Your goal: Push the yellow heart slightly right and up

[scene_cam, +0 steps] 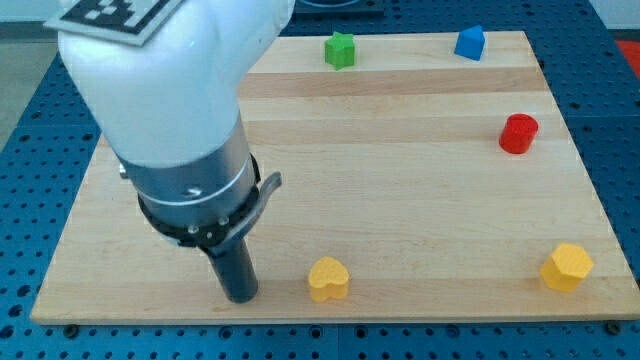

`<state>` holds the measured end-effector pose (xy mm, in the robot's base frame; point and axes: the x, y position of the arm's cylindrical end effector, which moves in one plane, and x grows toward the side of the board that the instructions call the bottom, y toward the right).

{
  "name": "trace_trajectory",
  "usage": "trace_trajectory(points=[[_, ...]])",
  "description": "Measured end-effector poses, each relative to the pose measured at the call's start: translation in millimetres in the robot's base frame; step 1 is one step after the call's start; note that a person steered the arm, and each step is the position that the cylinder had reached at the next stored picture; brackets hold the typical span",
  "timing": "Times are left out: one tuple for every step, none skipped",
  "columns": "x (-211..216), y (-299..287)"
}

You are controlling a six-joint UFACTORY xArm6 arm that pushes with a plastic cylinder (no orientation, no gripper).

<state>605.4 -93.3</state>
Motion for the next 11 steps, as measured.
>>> trace_trajectory(points=[[12,6],[13,36],[13,58],[13,67],[13,90],[13,110],[12,112],[12,112],[8,112],[5,120],[5,140]])
